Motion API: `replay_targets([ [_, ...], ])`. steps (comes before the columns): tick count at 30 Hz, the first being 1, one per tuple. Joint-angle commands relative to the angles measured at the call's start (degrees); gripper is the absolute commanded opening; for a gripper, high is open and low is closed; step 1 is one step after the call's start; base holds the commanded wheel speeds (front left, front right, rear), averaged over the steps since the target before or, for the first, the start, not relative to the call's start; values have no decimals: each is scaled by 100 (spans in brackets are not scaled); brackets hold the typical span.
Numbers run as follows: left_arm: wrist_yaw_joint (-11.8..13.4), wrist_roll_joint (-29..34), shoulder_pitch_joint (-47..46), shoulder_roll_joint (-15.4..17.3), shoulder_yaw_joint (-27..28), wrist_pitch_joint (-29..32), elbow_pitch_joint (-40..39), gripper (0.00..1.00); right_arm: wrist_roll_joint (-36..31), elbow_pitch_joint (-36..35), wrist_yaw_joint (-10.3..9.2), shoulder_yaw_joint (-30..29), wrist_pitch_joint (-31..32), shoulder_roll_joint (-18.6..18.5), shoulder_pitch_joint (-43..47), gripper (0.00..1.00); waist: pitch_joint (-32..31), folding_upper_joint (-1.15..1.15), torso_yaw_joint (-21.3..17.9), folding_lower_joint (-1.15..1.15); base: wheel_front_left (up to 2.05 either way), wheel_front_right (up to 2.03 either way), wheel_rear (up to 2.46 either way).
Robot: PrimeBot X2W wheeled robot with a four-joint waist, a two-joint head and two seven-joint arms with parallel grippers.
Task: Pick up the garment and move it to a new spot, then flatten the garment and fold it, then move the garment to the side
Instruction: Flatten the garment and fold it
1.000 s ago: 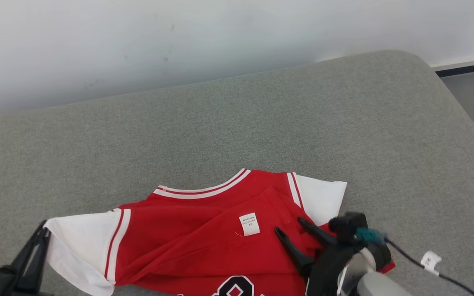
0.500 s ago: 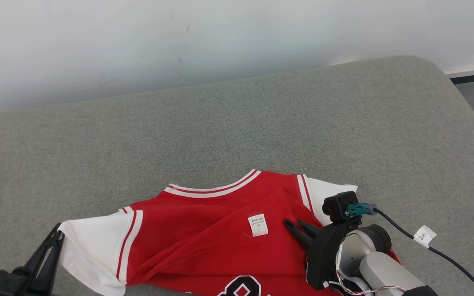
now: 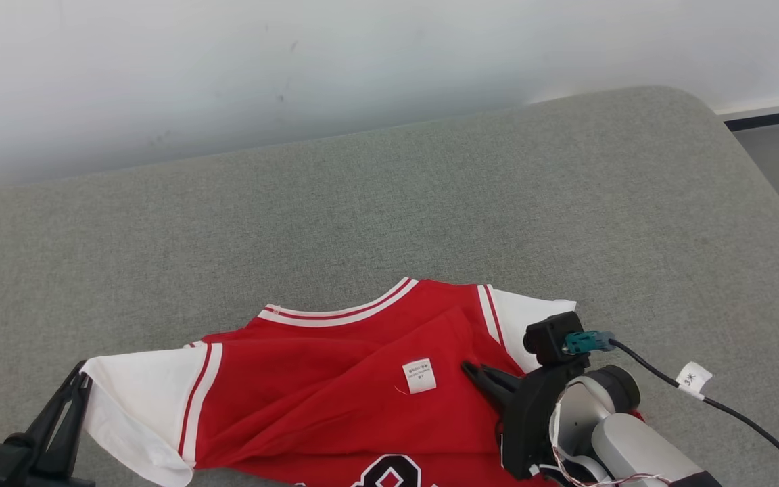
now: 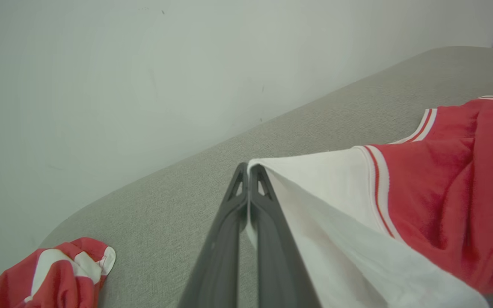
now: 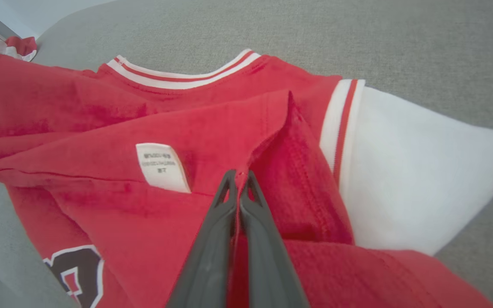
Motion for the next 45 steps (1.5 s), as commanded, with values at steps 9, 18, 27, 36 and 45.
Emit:
replay_targets([
  [9,-6,53,-39,-3,113,-23,-58,0,75,-391,3,70,-157,-185,-66,0,8,0,22,0,0,0,0],
  [18,-238,-451,-260,-136,496,-24,-341,0,-8,-968,3,-387,-740,-487,-298,0,-151,0,16,0,0,0,0],
  [27,-656,-943,-1193,123,704,355,-661,0,653,-1726,3,-1274,-997,-1254,-540,0,-503,0,-23,0,0,0,0],
  [36,-1084,-1174,-2530,360,635,792,-624,0,1543,-2010,3,-1631,-1006,-1864,-1301,0,-723,0,-117,0,0,0,0],
  [45,-1399,-1092,-4231,573,68,1377,-349,0,2561,-1725,3,-1513,-779,-2333,-2498,0,-943,0,-158,0,0,0,0],
])
